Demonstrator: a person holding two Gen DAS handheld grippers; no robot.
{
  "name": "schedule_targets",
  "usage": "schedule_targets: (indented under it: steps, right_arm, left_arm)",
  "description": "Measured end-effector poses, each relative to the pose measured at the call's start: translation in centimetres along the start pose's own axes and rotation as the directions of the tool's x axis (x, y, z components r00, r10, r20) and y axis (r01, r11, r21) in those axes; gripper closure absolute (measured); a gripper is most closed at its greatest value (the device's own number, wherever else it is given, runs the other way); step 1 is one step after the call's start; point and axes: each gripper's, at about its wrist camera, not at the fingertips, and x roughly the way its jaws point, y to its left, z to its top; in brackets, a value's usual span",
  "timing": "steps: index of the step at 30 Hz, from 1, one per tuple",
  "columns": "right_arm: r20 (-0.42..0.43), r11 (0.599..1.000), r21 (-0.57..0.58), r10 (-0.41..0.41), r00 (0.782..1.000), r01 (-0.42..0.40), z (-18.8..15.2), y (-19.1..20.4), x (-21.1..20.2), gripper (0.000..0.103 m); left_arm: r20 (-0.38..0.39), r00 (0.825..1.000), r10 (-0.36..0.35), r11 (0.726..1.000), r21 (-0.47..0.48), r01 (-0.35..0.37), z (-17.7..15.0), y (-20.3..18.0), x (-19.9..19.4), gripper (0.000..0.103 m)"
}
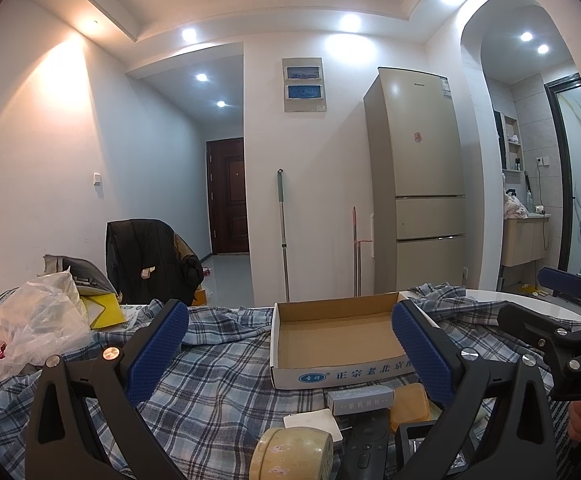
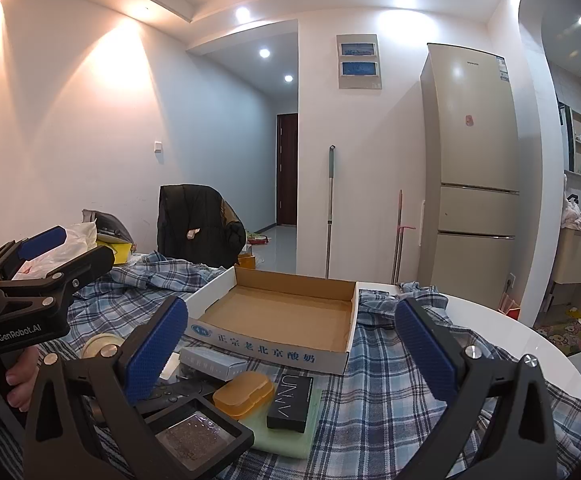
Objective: Organize rigid objects
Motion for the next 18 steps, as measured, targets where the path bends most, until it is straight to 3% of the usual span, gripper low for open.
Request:
schedule_targets:
  steps: [18]
  right_arm:
    - [0.005, 1.000, 0.000, -0.002, 1.000, 0.002, -0.04, 0.18, 0.14, 0.000]
  left_arm:
    - [-0.001, 1.000, 0.000, 1.000, -0.001, 0.000, -0.03, 0.15, 0.14, 0.000]
